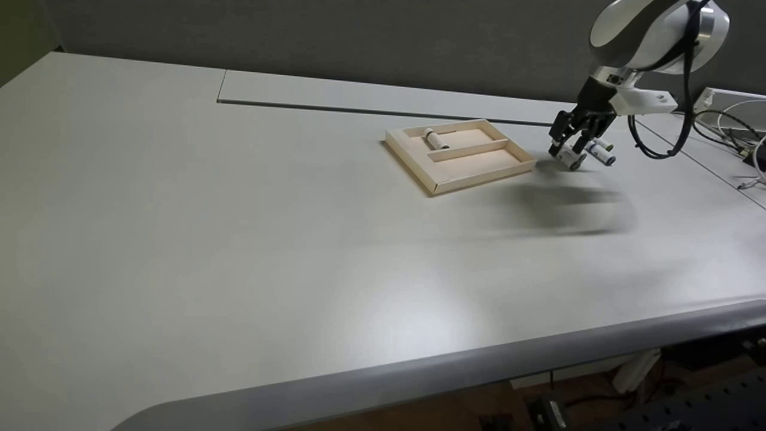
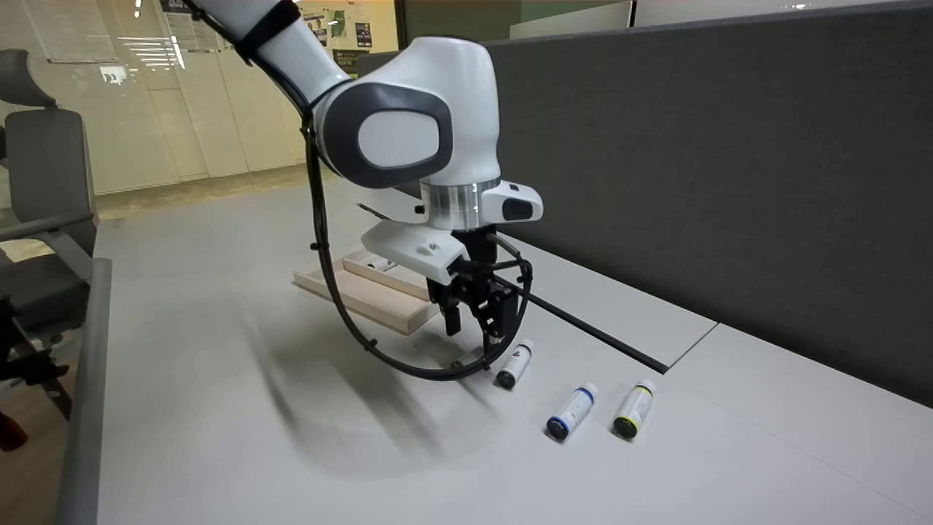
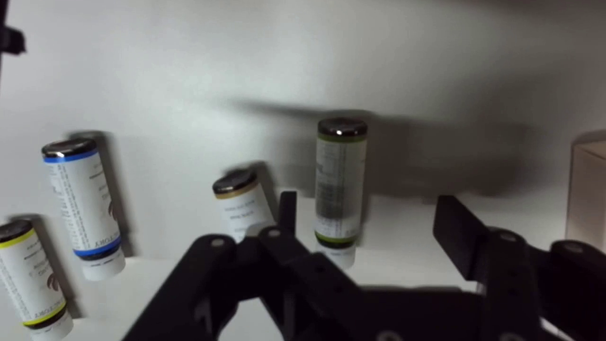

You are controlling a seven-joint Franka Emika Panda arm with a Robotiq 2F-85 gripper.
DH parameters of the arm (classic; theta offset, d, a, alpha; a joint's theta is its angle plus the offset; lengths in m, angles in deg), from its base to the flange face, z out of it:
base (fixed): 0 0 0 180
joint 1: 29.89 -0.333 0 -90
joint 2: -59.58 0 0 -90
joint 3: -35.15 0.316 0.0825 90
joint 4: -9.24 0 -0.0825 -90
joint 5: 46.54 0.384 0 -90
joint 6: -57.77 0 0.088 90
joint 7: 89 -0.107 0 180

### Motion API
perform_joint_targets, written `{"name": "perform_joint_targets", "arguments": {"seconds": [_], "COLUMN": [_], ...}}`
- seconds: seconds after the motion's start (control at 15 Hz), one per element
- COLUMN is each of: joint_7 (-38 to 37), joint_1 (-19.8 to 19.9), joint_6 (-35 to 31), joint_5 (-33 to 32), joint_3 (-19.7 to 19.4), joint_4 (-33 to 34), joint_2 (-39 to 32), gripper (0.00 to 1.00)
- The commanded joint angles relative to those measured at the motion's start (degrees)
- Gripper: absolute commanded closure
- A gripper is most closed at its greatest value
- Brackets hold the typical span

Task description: Remove the objects from the tray

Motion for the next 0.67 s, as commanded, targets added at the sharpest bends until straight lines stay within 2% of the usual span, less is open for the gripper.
{"name": "perform_joint_targets", "arguments": {"seconds": [0.0, 0.27, 0.6], "joint_7": [-4.0, -3.5, -2.9], "joint_1": [-3.0, -6.3, -10.8], "joint_6": [2.8, 2.5, 3.8], "joint_5": [-1.9, -2.7, -1.4], "joint_3": [-0.9, 1.3, 6.3], "joint_4": [-3.6, -2.9, 1.4], "joint_2": [6.4, 8.3, 3.8], "gripper": [0.00, 0.00, 0.00]}}
